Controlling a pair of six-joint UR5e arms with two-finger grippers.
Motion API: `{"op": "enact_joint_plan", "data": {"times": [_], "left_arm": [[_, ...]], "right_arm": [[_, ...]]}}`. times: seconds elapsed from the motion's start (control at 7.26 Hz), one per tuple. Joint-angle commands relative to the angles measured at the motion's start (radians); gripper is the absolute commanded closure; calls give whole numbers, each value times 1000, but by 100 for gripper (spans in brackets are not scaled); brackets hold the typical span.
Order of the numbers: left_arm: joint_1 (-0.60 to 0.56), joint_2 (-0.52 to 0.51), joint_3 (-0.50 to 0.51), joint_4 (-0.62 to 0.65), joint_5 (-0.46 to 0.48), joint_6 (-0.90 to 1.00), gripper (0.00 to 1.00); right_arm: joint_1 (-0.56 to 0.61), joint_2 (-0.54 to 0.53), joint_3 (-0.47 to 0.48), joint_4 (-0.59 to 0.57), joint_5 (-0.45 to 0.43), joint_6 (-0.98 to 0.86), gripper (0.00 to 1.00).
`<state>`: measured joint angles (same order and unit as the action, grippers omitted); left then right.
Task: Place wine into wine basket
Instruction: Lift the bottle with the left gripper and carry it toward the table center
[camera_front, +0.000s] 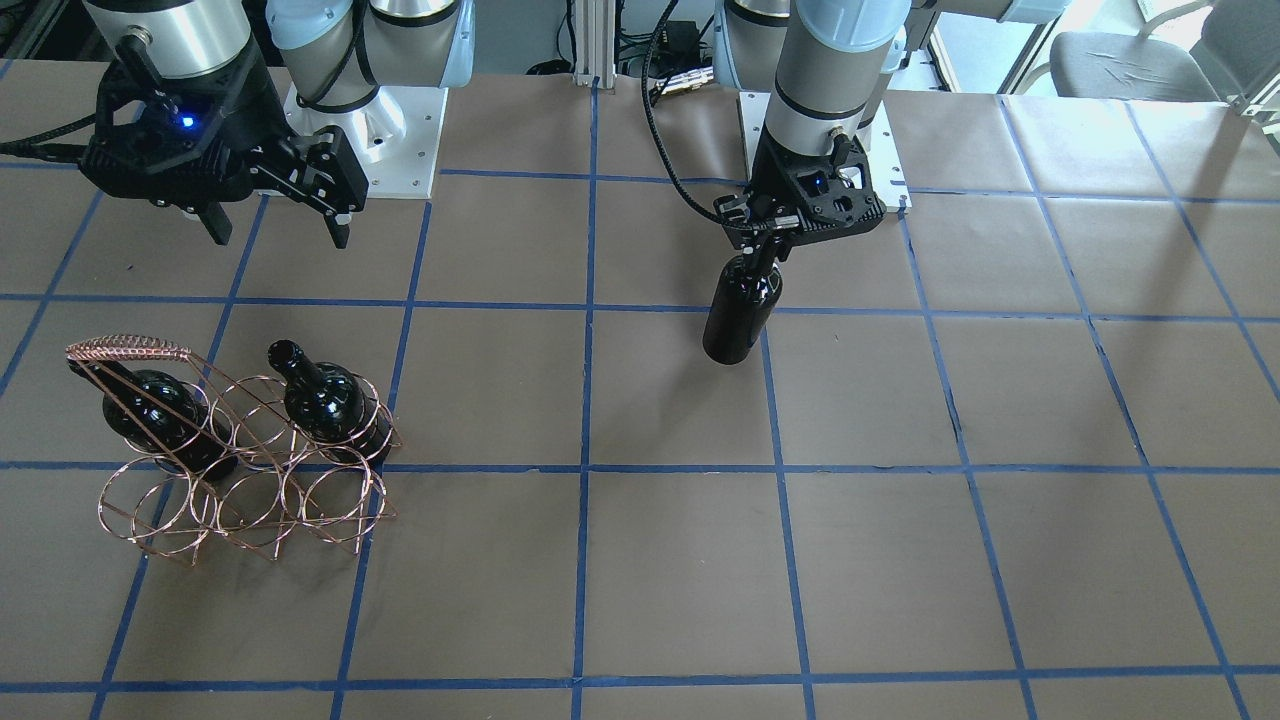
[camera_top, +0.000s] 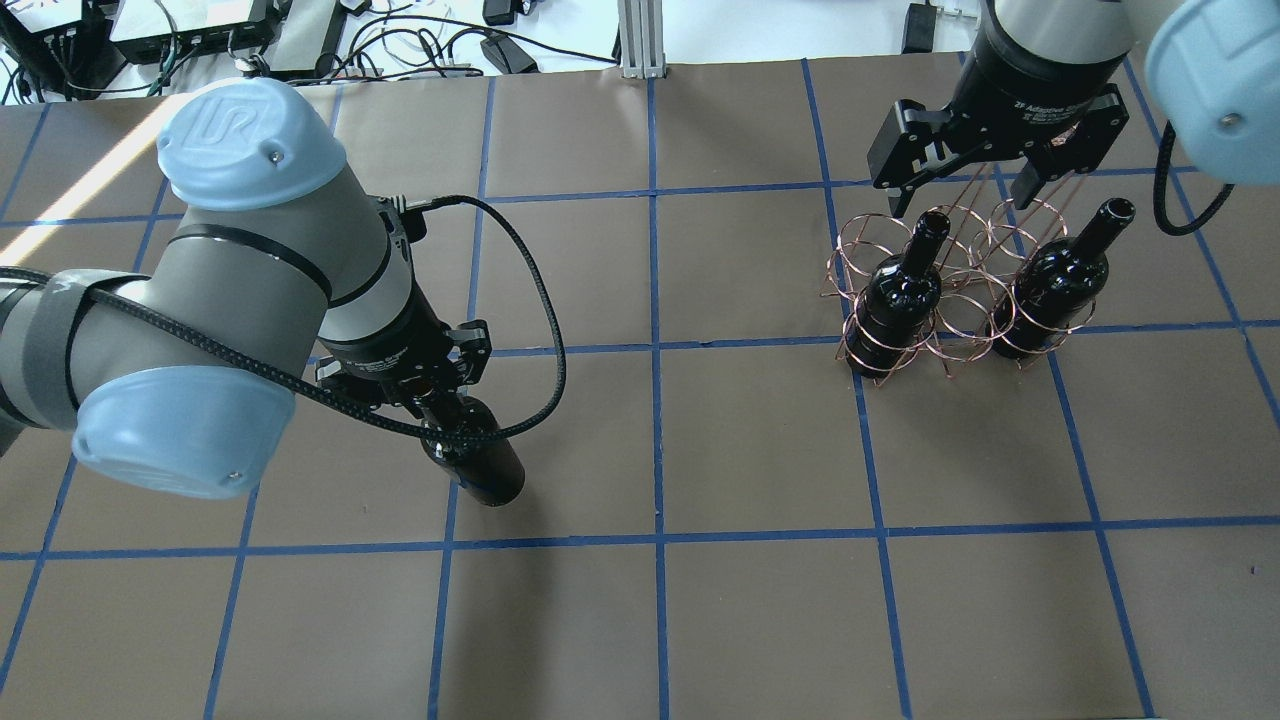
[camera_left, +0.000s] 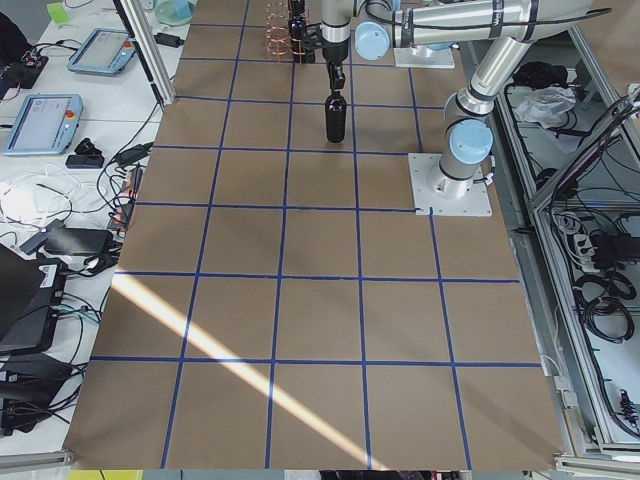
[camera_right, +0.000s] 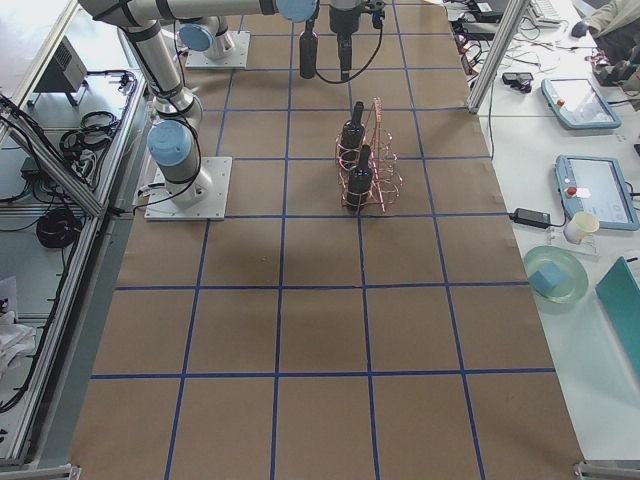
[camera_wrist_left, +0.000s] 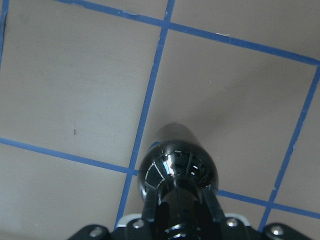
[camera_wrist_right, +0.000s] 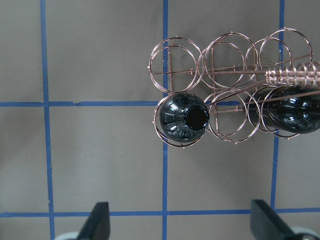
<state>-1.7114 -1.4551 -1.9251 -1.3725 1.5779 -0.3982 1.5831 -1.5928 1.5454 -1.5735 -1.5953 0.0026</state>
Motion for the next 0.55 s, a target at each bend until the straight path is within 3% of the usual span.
{"op": "enact_joint_plan", "data": {"times": [0.0, 0.41], "left_arm": [[-1, -13, 0, 0, -21, -4, 100], [-4, -16, 1, -2, -21, -4, 100]], "right_arm": [[0, -3, 4, 0, 0, -1, 1], [0, -3, 9, -2, -2, -1, 1]]}}
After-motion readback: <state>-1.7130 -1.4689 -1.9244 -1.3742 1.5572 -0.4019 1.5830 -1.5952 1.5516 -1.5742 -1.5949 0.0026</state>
